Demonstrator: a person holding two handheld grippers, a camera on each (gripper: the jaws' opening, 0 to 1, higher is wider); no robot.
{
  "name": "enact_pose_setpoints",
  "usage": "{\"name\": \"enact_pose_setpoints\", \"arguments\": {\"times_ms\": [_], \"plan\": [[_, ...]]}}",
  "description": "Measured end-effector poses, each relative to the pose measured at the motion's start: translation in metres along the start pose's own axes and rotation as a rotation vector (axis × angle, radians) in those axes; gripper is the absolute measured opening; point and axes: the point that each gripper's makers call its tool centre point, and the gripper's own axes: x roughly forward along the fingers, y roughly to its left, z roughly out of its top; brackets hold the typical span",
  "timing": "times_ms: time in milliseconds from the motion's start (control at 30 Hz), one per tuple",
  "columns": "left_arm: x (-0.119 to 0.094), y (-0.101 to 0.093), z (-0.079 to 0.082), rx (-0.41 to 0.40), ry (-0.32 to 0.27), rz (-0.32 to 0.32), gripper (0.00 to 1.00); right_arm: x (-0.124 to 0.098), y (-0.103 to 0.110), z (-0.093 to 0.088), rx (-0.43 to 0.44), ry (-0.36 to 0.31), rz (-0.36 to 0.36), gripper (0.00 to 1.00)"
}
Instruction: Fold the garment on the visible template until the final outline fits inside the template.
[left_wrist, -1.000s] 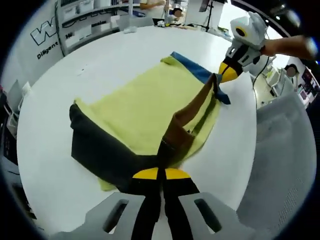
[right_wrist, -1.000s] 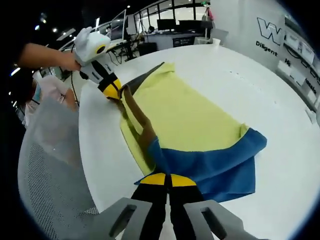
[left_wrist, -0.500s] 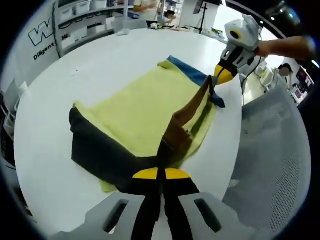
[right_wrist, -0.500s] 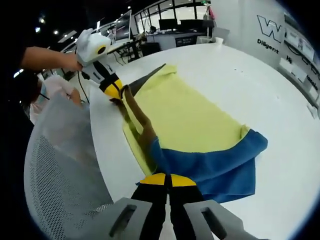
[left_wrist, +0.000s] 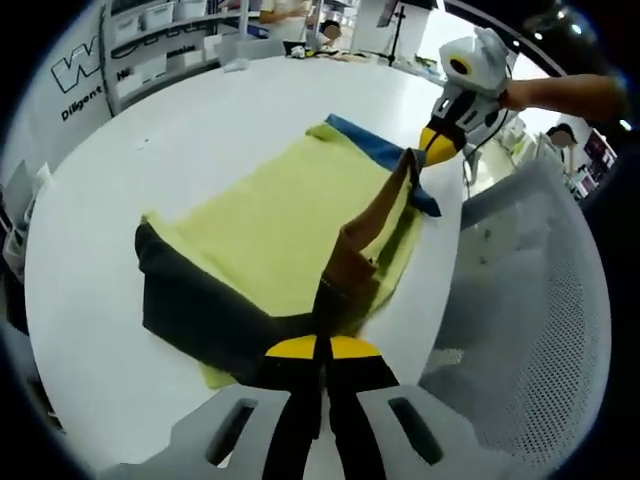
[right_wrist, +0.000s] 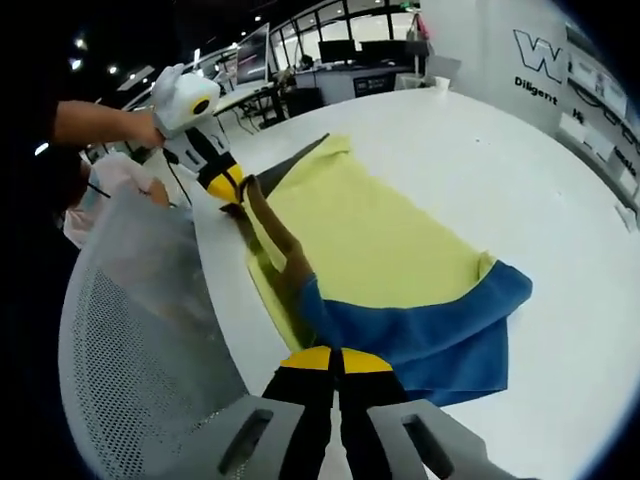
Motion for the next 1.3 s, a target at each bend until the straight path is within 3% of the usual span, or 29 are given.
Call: {"name": "enact_pose_setpoints", "arguments": {"times_ms": [267, 567, 933, 1300], "plan": [[-0.004, -0.007, -0.005, 0.012, -0.003, -0.013, 0.03, -0.001, 0.011, -0.005, -0.016, 0.017, -0.007, 0.0], [-0.011, -0.006, 0.006, 0.009, -0.043, -0.014, 0.03, -0.014, 0.003, 0.009, -0.022, -0.013, -0.056, 0.0], [-0.036, 0.009, 0.054, -0.011, -0.194, 0.022, 0.03, -0.043, -0.014, 0.042, -0.04, -0.088, -0.137, 0.0], [-0.051, 0.043, 0.096, -0.056, -0.308, 0.085, 0.03, -0.063, -0.041, 0.086, -0.126, -0.137, -0.241, 0.0]]}}
